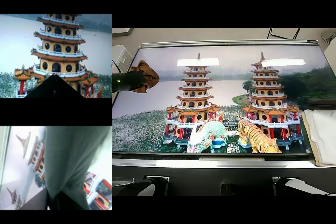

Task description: Fold the clothes and pants, and hang the long-sleeved shirts on hangers.

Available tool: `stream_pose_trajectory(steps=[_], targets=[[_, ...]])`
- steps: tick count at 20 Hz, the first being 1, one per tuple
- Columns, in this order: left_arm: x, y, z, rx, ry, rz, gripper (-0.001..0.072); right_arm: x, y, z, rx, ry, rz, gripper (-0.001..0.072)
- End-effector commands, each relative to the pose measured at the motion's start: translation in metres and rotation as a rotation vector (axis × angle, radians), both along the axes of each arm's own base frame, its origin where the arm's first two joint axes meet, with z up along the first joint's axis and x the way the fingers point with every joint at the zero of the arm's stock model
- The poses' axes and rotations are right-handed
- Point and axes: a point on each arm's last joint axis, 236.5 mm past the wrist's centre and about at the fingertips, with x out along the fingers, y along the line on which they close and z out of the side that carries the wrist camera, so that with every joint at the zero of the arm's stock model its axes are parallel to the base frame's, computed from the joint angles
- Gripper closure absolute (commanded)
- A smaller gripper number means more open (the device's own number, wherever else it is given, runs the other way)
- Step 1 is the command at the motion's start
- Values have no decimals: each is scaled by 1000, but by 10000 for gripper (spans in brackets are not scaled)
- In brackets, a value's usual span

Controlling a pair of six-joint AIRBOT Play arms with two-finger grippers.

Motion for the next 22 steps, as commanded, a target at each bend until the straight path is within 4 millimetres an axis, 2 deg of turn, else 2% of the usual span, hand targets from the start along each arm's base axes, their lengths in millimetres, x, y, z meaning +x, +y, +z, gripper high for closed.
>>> stream_pose_trajectory(steps=[1, 3, 4, 6, 10, 13, 15, 17, 19, 20, 21, 22], targets=[[0, 0, 0, 8, -1, -8, 685, -45, 2, -13, 77, 121, -33, 679], [0, 0, 0, 8, -2, -8, 685, -83, 2, -39, 69, 312, -27, 678], [0, 0, 0, 8, -1, -8, 685, -102, -6, -52, 33, 400, -58, 678], [0, 0, 0, 9, -1, -8, 685, -133, -10, -77, 28, 537, -98, 678], [0, 0, 0, 8, 0, -8, 685, -178, 4, -146, 123, 759, -59, 677], [0, 0, 0, 7, -1, -8, 685, -189, 9, -189, 154, 815, -44, 678], [0, -1, 0, 6, -1, -8, 685, -195, 8, -208, 146, 839, -46, 677], [0, -1, 0, 6, -1, -8, 685, -203, 7, -218, 135, 871, -51, 677], [0, -2, 0, -1, -1, -10, 685, -207, 5, -220, 128, 888, -54, 675], [0, -3, 0, -4, -2, -11, 685, -209, 4, -220, 124, 893, -55, 615], [0, -3, 1, -5, -2, -11, 685, -209, 2, -219, 113, 895, -59, 468], [0, -3, 1, -5, -3, -11, 685, -207, -3, -216, 87, 883, -48, 153]])
